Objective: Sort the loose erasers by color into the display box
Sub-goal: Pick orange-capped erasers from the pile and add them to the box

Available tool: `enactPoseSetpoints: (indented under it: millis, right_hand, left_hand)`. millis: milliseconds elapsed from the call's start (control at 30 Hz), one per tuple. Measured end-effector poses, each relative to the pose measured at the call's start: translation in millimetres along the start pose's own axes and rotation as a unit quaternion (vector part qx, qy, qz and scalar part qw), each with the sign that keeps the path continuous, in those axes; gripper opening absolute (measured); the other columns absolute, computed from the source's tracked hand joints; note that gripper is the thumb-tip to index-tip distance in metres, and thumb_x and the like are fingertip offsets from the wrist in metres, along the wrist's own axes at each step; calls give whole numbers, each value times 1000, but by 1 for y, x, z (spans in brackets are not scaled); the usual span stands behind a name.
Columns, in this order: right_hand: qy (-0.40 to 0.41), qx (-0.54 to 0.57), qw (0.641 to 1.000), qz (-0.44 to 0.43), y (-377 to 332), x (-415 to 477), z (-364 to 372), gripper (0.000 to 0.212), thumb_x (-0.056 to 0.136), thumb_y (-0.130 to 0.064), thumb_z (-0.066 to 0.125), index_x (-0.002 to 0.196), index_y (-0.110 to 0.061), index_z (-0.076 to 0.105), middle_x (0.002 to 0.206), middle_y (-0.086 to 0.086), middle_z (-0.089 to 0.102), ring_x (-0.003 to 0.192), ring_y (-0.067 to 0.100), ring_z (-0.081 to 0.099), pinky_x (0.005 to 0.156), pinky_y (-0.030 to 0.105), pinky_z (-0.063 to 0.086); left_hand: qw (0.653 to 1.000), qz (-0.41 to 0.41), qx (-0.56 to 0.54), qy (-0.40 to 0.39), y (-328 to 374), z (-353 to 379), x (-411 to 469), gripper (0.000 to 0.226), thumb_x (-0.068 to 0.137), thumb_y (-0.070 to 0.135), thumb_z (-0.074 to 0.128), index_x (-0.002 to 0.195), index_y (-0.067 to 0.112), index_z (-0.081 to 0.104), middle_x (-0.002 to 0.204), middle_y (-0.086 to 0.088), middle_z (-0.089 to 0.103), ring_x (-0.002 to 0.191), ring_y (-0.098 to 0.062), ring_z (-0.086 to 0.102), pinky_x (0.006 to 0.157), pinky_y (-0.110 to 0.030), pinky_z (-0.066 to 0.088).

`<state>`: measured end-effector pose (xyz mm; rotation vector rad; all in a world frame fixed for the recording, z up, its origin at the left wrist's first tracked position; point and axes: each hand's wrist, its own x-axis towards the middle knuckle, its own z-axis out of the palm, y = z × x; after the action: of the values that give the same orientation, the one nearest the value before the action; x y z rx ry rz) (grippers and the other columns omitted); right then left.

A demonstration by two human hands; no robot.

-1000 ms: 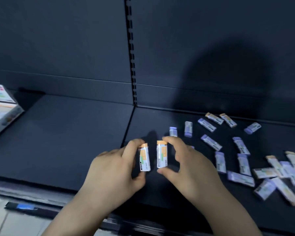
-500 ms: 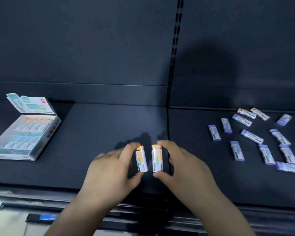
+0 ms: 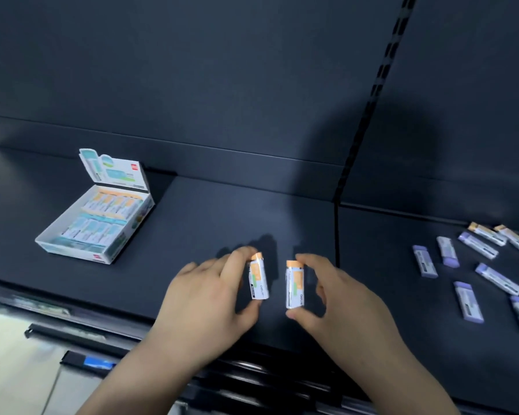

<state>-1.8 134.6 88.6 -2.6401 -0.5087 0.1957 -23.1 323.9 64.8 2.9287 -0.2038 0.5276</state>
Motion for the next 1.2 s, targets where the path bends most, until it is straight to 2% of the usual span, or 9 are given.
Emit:
enactPoseSetpoints:
  millis: [100,200,267,367,567,633,933,1067,1200]
  right_hand:
    - [8,-1,1000,1,-28,17,10,66,83,-51,59,133,-53,15,102,-25,39,101,-2,49,80,16,41]
    - [28,1,1000,1,-63,38,24,66,83,-50,59,133,-52,16,90,-26,34,90,-2,45,75,16,39]
    - [39,1,999,7,-89,51,35,67,84,-50,59,134,-52,15,100,-24,41,92,-2,46,77,16,40]
    - [45,-4,999,11,-130,75,56,69,83,-52,60,134,-52,14,121,-23,46,104,-2,50,82,16,42]
    - [63,-2,998,12,-182,107,83,68,82,-51,60,134,-52,16,126,-23,46,109,1,50,82,19,42]
    - [55,-12,998,20,-201,124,93,68,82,-51,61,135,-50,16,125,-21,47,109,1,50,82,19,42]
    - [35,-19,999,26,-216,148,91,67,81,-51,62,134,-49,21,128,-21,48,112,2,51,83,22,44]
    - [19,-33,999,21,-220,164,94,66,82,-54,59,134,-49,20,127,-22,48,110,1,51,76,19,41]
    - [21,-58,997,47,-230,182,104,66,82,-52,61,134,-45,22,124,-18,51,108,5,53,76,23,42]
  left_hand:
    - [1000,15,9,-1,-34,-4,2,60,59,46,62,113,21,59,77,12,64,68,-12,65,57,-26,45]
    - [999,31,12,-4,-79,-13,6,62,57,45,70,113,22,58,76,12,63,67,-13,64,57,-28,46]
    - [999,40,7,-3,-111,-20,9,66,54,43,78,113,22,58,73,12,62,64,-13,63,56,-28,47]
    - [999,44,15,7,-164,-29,11,67,51,42,82,112,23,61,73,13,63,62,-13,63,57,-27,48]
    - [997,62,34,10,-235,-35,15,67,46,40,86,107,20,66,71,11,62,58,-14,61,52,-26,45]
    - [998,57,24,-11,-263,-39,15,69,47,41,86,109,20,65,71,11,61,59,-14,62,52,-27,45]
    - [999,15,18,-22,-296,-46,14,70,48,48,84,110,22,63,73,9,62,61,-14,64,54,-27,44]
    - [999,-3,21,-37,-309,-43,10,72,50,50,82,113,23,60,74,12,60,62,-13,64,54,-25,42]
    - [998,7,28,-48,-327,-38,12,71,46,50,82,109,24,63,72,10,59,60,-14,63,52,-27,44]
